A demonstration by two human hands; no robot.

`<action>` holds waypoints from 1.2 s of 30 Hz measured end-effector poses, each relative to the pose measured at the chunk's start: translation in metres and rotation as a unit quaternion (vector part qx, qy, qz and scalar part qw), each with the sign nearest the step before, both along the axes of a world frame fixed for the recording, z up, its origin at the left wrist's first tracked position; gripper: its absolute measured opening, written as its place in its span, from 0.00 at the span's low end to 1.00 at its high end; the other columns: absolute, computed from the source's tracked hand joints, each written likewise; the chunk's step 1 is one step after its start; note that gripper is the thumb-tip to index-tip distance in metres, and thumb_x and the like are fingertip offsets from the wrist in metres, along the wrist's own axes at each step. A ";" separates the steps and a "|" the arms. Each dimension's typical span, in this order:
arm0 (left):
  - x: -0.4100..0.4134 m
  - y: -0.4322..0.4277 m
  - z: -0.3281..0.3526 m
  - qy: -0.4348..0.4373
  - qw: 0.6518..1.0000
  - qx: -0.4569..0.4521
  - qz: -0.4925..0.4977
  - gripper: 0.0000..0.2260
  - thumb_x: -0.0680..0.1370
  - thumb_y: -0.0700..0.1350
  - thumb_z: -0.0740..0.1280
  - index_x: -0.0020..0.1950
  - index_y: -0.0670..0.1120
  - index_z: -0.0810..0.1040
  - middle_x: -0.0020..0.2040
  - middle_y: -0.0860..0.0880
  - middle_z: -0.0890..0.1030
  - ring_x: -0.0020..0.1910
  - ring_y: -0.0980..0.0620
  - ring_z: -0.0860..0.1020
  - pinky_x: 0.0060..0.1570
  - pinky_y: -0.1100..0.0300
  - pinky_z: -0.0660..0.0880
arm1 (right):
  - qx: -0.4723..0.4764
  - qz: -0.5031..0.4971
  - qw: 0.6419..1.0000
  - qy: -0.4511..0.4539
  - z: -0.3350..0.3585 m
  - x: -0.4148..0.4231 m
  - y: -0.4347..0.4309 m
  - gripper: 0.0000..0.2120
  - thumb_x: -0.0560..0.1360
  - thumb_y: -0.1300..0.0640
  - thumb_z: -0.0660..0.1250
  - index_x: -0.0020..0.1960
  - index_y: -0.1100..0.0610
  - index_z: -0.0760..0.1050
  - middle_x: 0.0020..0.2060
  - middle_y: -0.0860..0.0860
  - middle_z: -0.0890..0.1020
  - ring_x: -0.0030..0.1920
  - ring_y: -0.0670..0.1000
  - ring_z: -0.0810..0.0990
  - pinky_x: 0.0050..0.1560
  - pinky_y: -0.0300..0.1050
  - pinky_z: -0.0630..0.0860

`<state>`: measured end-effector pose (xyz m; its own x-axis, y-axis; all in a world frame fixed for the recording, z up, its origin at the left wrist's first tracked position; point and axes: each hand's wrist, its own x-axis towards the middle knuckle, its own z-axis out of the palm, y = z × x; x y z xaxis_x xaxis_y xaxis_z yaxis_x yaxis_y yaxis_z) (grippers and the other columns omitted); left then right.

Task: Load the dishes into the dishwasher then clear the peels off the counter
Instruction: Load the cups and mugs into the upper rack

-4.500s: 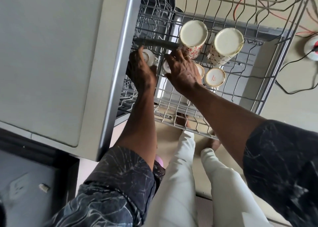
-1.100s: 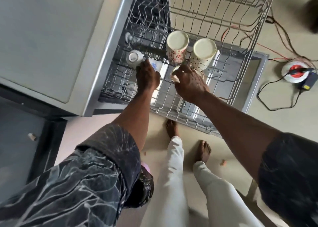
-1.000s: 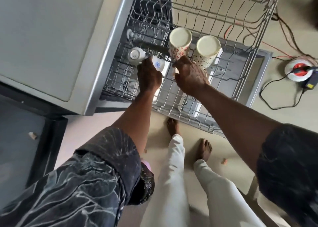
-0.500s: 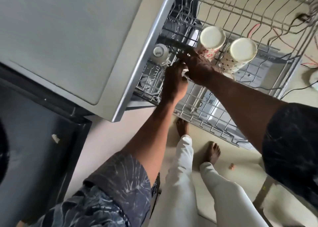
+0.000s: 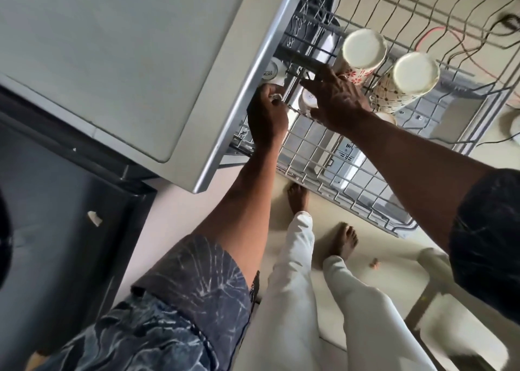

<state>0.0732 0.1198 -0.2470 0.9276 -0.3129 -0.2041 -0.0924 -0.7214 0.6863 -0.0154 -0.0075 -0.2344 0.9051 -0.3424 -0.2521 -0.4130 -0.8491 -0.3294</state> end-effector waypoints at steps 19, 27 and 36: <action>-0.005 -0.002 0.005 -0.092 0.995 -0.022 -0.022 0.10 0.72 0.34 0.72 0.51 0.43 0.81 0.54 0.48 0.81 0.55 0.50 0.76 0.59 0.49 0.75 | 0.001 -0.008 1.000 -0.001 -0.001 -0.007 -0.001 0.32 0.73 0.71 0.69 0.73 0.54 0.67 0.73 0.56 0.62 0.62 0.63 0.76 0.50 0.53 0.78; -0.006 0.003 -0.002 -0.102 0.993 0.016 -0.060 0.11 0.72 0.36 0.70 0.53 0.46 0.79 0.58 0.46 0.79 0.61 0.46 0.75 0.61 0.48 0.74 | 0.007 0.006 1.000 -0.008 -0.006 -0.012 -0.005 0.33 0.72 0.73 0.69 0.73 0.55 0.67 0.79 0.53 0.55 0.73 0.62 0.68 0.56 0.52 0.79; -0.012 0.007 -0.001 -0.157 0.979 0.038 -0.124 0.12 0.72 0.36 0.70 0.55 0.42 0.78 0.58 0.41 0.79 0.60 0.42 0.76 0.62 0.48 0.74 | 0.010 -0.013 0.999 -0.033 0.000 -0.029 -0.004 0.38 0.71 0.69 0.70 0.74 0.49 0.59 0.73 0.62 0.63 0.68 0.66 0.70 0.60 0.57 0.76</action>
